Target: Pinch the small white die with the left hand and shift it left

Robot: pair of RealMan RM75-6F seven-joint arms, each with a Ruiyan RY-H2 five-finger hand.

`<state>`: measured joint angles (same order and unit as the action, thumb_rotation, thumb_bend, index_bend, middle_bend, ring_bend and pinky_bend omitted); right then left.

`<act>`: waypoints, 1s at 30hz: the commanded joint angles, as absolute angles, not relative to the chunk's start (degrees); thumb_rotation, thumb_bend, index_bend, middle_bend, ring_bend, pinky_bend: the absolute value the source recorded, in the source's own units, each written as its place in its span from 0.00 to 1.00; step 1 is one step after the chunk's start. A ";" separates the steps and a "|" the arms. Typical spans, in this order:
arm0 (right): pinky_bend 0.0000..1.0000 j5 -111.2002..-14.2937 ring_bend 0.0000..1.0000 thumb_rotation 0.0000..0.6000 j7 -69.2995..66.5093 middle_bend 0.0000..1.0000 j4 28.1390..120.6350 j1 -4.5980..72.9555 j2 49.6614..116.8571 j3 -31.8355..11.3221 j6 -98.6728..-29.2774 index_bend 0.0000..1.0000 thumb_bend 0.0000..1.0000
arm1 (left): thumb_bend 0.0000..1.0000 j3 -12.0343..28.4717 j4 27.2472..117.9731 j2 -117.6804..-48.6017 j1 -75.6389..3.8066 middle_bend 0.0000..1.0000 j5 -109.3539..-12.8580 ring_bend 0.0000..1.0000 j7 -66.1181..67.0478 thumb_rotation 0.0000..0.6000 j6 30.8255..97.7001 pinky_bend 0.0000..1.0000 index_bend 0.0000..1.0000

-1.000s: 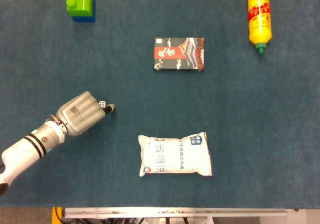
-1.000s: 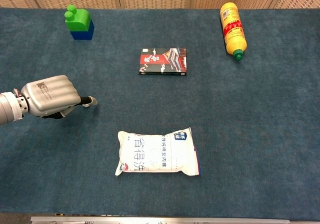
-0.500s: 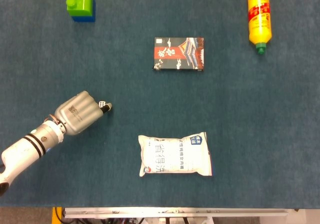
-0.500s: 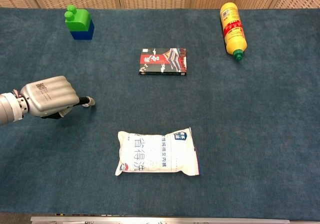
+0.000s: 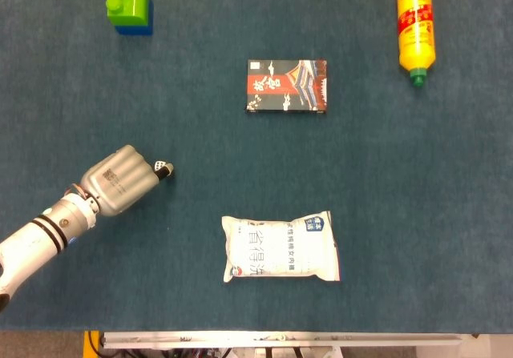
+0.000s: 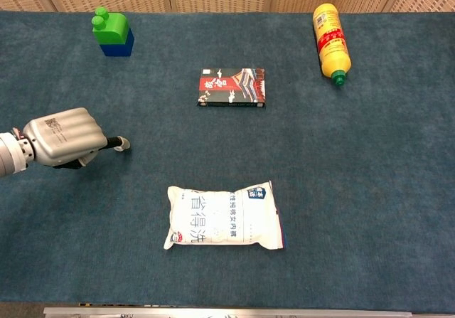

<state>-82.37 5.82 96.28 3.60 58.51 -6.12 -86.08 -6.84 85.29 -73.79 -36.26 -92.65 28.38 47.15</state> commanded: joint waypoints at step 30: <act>0.47 -82.03 0.37 1.00 6.37 0.39 96.22 3.92 58.76 -5.99 -85.34 0.36 0.47 | 0.91 -8.02 85.09 -71.68 -34.94 1.00 -92.14 0.92 27.03 1.00 49.62 1.00 0.19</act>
<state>-82.03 6.38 96.22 3.92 58.76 -5.99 -85.34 -8.01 85.10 -71.68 -34.94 -92.15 27.03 49.64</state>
